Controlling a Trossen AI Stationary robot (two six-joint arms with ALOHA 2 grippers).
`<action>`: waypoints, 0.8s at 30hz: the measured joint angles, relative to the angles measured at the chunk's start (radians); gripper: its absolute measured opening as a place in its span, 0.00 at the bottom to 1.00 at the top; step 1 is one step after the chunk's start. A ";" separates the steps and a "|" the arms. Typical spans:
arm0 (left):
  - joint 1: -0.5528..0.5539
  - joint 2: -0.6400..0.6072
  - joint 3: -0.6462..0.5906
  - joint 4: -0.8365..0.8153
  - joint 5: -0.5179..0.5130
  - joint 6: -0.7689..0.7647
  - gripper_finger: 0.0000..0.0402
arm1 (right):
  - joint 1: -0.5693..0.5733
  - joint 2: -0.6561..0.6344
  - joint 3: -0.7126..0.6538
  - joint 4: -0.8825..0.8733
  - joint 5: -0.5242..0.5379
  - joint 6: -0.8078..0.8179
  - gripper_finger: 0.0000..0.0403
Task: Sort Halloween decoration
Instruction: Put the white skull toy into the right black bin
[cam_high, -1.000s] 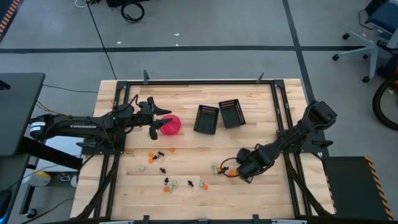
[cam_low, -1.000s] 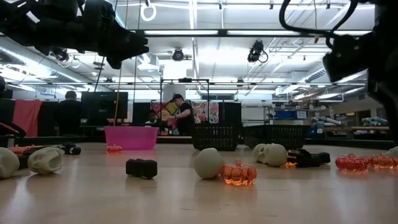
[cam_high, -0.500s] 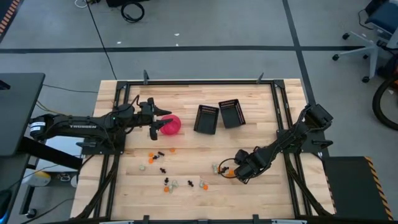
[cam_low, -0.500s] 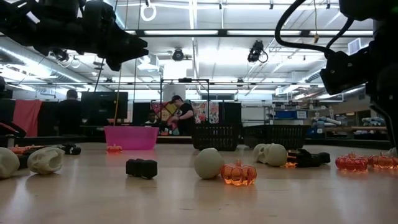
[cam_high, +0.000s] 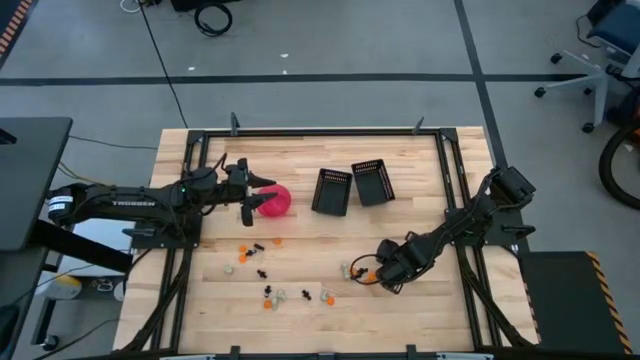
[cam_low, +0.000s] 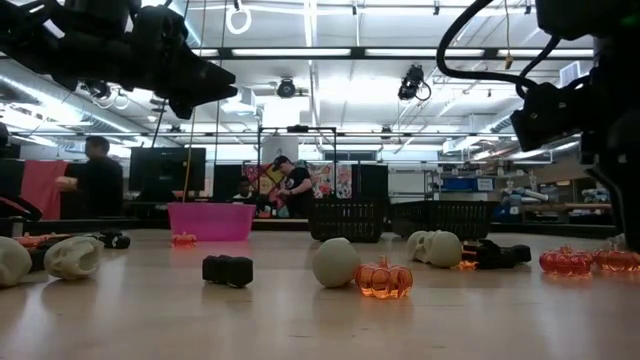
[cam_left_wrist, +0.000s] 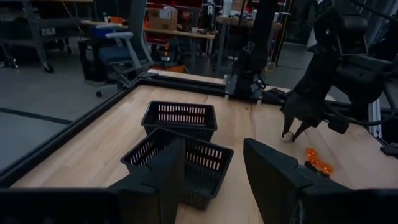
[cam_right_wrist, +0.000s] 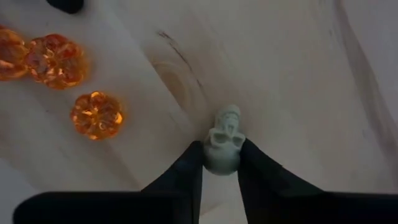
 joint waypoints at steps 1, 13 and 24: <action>0.000 0.000 0.000 -0.003 0.000 -0.001 0.43 | -0.003 -0.001 -0.001 -0.001 0.012 -0.013 0.21; 0.000 0.000 0.000 -0.007 0.000 -0.017 0.43 | -0.135 -0.040 -0.003 -0.055 0.447 -0.192 0.22; 0.000 0.000 0.000 -0.003 0.000 -0.024 0.43 | -0.393 -0.231 -0.001 0.070 0.434 -0.549 0.22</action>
